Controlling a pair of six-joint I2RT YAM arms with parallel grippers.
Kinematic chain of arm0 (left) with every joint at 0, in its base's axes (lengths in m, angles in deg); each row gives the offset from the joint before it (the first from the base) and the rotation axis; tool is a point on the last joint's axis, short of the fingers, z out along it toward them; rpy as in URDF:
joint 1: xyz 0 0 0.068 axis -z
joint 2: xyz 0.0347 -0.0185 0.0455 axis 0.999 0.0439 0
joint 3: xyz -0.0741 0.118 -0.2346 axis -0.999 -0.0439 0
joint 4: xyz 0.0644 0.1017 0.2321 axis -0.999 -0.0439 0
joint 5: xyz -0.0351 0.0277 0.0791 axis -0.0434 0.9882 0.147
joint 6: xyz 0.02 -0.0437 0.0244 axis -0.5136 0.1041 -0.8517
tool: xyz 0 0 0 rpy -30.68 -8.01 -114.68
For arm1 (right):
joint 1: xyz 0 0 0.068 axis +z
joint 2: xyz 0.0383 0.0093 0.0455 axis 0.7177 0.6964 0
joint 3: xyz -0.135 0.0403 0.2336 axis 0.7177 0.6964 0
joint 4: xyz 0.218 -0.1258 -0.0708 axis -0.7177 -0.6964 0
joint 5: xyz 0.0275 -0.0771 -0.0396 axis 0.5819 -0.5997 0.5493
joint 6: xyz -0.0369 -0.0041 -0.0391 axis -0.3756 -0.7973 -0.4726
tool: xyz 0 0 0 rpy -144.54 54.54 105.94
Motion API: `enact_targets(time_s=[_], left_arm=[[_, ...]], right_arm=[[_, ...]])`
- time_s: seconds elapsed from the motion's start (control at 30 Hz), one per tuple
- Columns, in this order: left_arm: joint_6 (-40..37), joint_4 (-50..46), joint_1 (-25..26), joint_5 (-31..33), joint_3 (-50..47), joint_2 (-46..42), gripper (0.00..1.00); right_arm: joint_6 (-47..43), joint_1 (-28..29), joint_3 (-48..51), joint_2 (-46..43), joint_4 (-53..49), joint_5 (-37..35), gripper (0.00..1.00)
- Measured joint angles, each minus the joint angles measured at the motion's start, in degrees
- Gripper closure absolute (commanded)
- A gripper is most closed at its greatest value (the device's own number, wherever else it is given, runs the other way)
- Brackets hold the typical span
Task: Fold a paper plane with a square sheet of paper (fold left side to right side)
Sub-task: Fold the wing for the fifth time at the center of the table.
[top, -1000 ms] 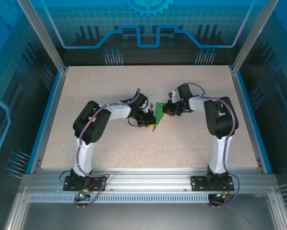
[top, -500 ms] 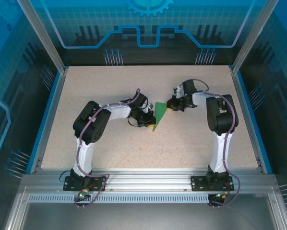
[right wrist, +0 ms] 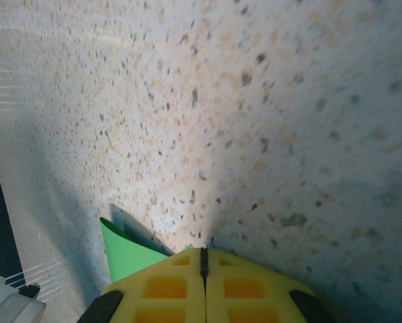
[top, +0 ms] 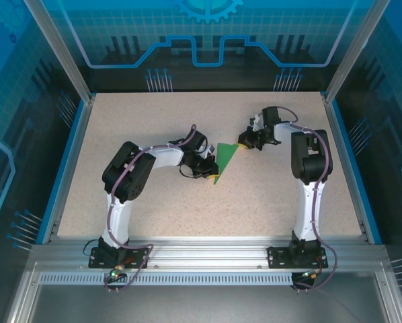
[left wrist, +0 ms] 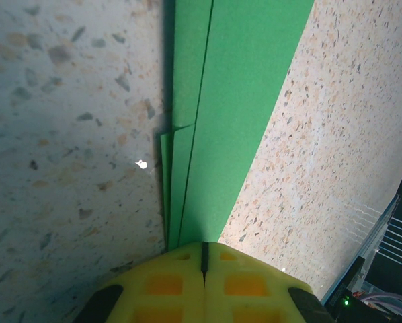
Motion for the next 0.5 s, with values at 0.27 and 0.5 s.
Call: enact_targets(time_s=[0.27, 0.5], left_arm=[[-0.13, -0.17, 0.0, -0.02, 0.0, 0.0, 1.0], [-0.13, -0.2, 0.02, -0.02, 0.04, 0.0, 1.0]], right_arm=[[0.81, -3.45, 1.27, -2.34, 0.92, -1.7, 0.94], [1.14, 0.96, 11.41, -15.43, 3.67, -1.31, 0.93]])
